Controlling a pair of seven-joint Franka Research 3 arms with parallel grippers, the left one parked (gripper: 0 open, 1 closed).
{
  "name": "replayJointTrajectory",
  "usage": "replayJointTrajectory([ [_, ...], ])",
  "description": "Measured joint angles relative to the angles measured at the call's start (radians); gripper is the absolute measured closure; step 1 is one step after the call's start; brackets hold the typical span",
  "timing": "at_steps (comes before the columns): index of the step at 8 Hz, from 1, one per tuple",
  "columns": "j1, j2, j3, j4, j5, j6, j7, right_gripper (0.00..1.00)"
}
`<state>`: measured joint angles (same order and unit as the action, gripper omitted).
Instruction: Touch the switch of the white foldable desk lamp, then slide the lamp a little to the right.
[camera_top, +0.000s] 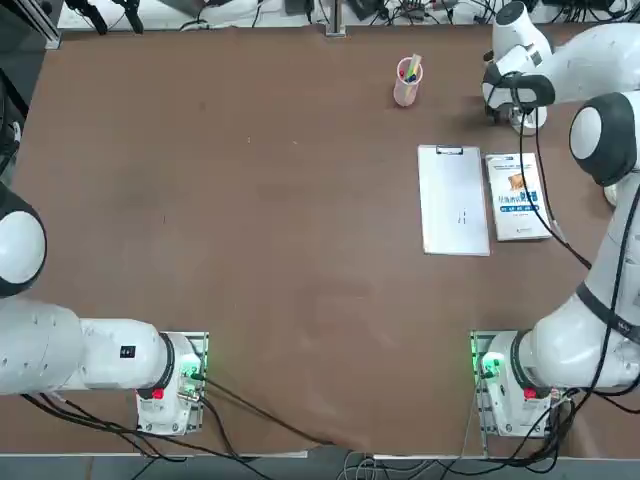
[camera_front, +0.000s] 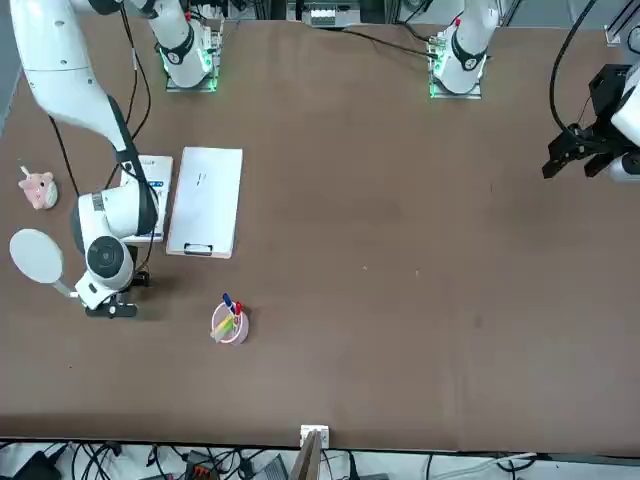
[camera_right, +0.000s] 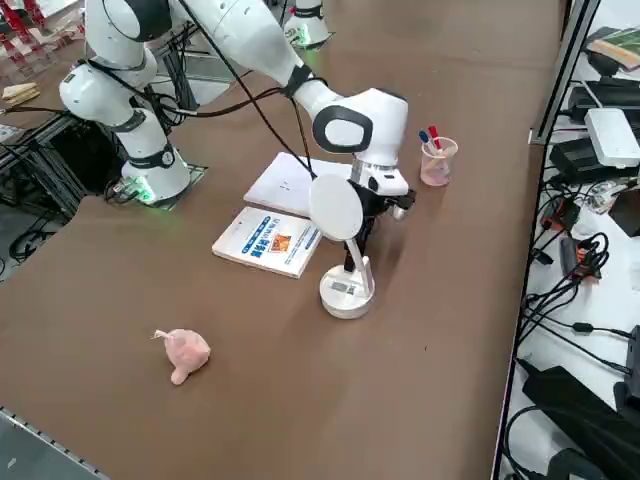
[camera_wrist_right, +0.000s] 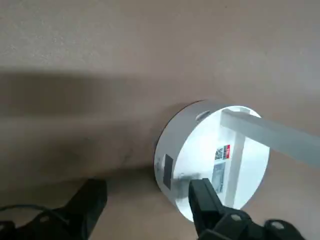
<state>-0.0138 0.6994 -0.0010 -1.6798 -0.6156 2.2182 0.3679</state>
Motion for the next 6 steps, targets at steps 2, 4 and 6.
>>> replayJointTrajectory([
  [2,-0.002,0.004,0.0,0.0,0.0,0.001,-0.004,0.0],
  [4,-0.002,0.004,0.0,0.001,0.0,0.001,-0.009,0.0],
  [6,-0.002,0.004,0.0,0.001,0.0,0.001,-0.01,0.0],
])
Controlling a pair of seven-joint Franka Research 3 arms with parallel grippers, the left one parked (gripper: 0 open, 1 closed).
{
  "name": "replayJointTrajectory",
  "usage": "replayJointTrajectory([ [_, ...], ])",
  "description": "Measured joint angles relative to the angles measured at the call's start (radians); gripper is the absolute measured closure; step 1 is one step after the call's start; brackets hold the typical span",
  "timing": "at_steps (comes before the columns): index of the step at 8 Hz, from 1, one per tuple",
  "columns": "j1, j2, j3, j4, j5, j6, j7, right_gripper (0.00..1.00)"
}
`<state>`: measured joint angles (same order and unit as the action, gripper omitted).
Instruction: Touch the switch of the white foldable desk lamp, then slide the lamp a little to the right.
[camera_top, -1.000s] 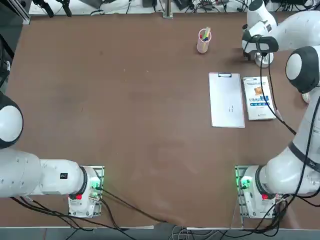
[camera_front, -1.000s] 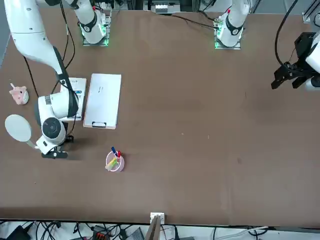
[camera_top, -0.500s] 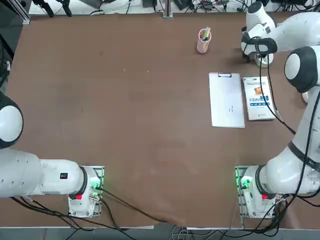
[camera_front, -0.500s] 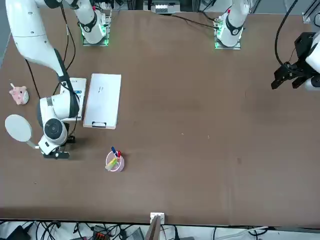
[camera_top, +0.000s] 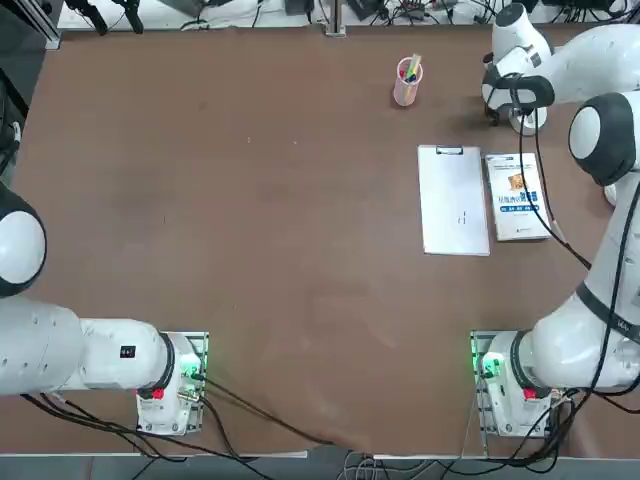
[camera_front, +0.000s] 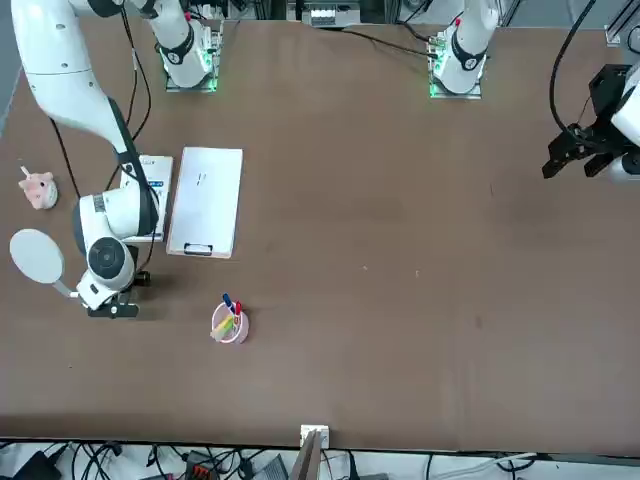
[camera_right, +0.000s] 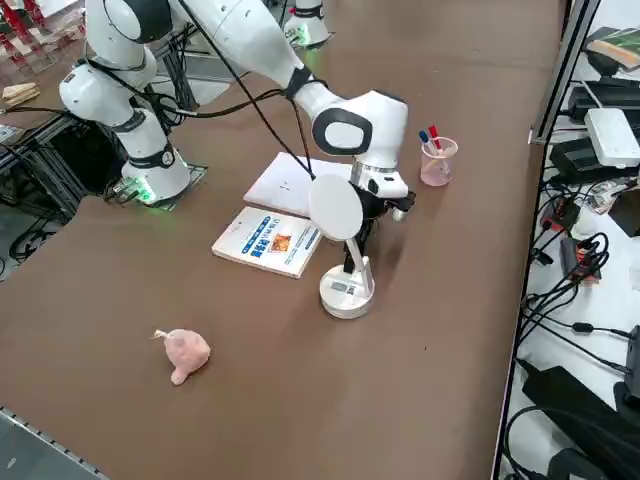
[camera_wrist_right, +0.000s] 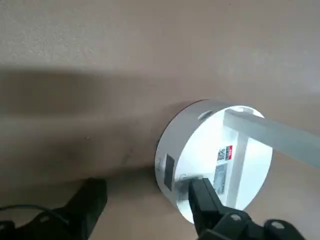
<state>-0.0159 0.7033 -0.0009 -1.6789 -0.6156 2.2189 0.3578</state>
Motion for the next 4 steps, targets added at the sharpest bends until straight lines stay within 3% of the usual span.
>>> replayJointTrajectory([
  [4,0.001,0.0,0.001,0.005,0.0,0.001,-0.006,0.0],
])
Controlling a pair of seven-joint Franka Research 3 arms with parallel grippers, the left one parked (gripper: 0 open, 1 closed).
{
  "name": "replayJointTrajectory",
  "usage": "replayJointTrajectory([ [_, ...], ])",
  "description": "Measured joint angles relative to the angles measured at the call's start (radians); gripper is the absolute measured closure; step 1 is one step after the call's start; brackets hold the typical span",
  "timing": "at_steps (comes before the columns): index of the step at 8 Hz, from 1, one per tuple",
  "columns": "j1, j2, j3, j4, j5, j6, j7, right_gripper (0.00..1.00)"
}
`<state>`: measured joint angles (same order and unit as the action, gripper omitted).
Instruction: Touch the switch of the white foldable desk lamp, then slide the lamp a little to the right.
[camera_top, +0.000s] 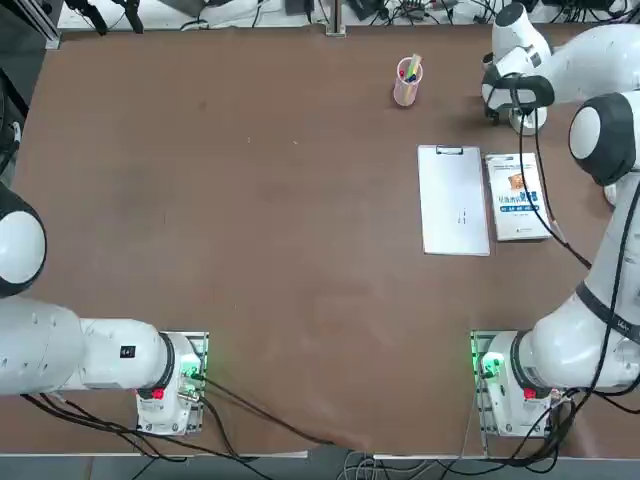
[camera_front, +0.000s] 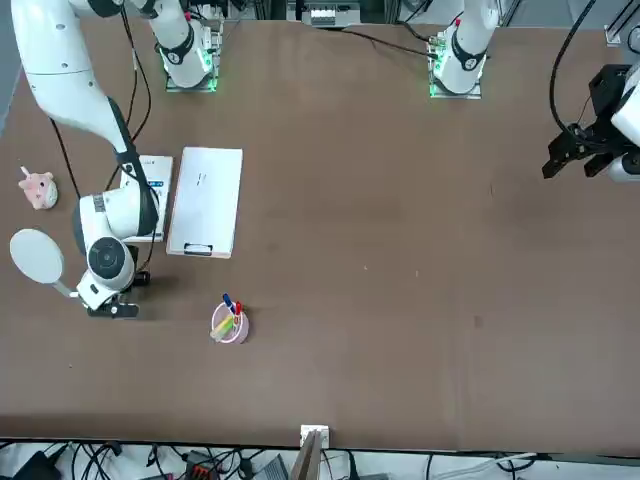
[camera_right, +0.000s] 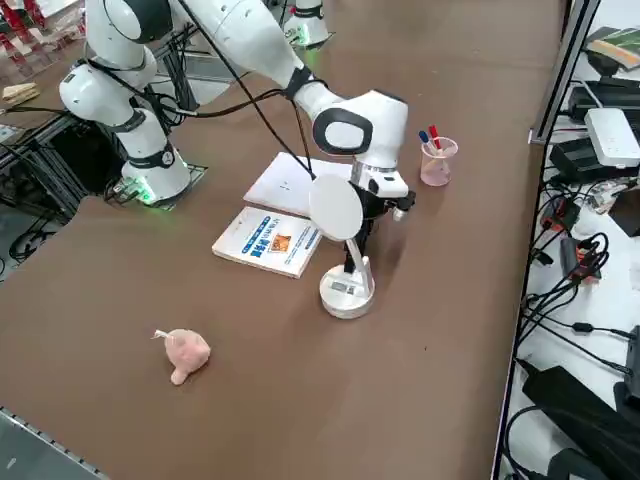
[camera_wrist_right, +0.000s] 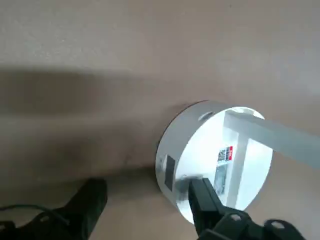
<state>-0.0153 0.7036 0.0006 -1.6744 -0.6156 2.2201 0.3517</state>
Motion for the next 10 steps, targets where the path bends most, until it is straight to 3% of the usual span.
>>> replayJointTrajectory([
  [2,0.007,-0.002,0.004,0.034,-0.001,-0.012,-0.031,0.0],
  [4,0.027,-0.019,0.014,0.087,-0.003,-0.098,-0.102,0.0],
  [7,0.062,-0.05,0.016,0.166,-0.01,-0.238,-0.373,0.0],
  [10,0.057,-0.042,0.011,0.173,-0.138,-0.255,-0.699,0.0],
])
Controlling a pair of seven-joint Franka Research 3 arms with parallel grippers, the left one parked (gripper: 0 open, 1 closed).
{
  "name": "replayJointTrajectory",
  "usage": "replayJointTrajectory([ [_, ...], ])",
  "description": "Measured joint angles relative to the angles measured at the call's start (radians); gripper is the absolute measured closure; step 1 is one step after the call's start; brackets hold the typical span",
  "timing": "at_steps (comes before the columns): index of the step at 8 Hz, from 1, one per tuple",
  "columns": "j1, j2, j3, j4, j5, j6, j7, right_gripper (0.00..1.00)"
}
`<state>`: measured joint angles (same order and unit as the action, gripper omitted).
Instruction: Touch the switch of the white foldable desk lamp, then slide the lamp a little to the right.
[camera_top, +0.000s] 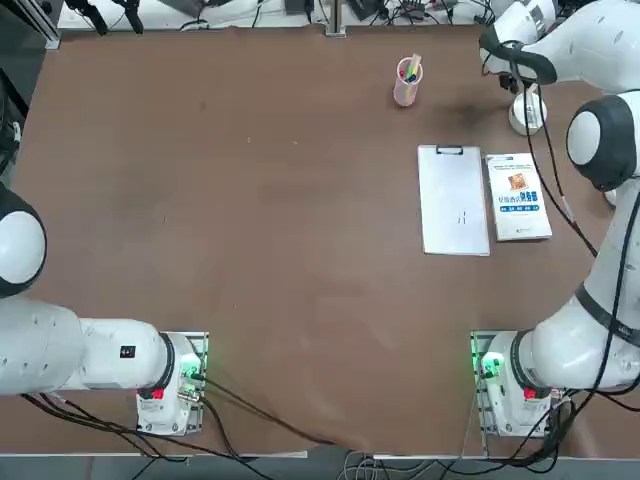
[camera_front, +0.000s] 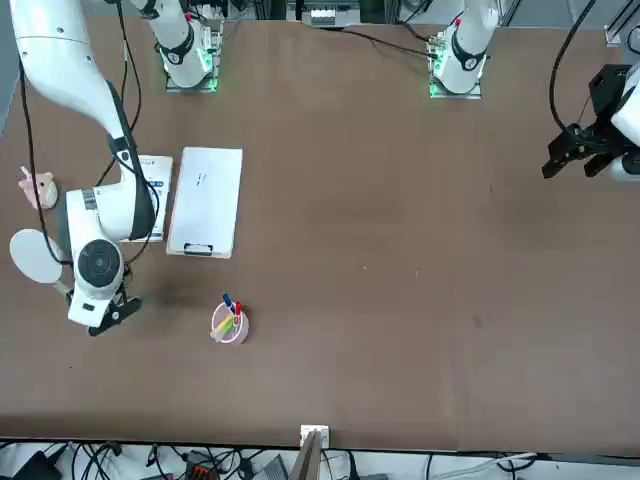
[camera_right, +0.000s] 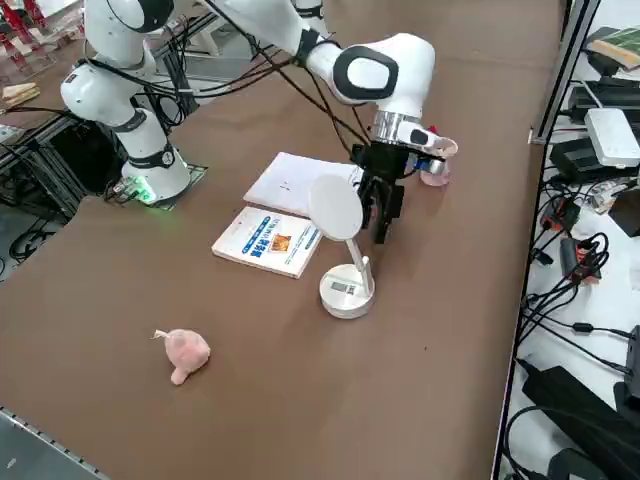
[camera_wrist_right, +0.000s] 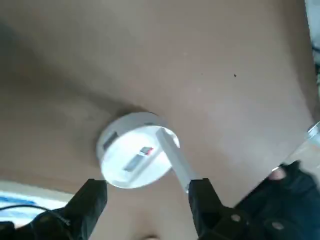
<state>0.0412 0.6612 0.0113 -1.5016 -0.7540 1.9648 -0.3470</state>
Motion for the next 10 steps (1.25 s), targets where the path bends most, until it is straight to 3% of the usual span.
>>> replayJointTrajectory([
  [4,0.011,0.012,0.002,-0.001,-0.157,0.0,-0.381,0.0],
  [10,0.046,0.066,0.005,-0.002,-0.266,-0.004,-0.526,0.0],
])
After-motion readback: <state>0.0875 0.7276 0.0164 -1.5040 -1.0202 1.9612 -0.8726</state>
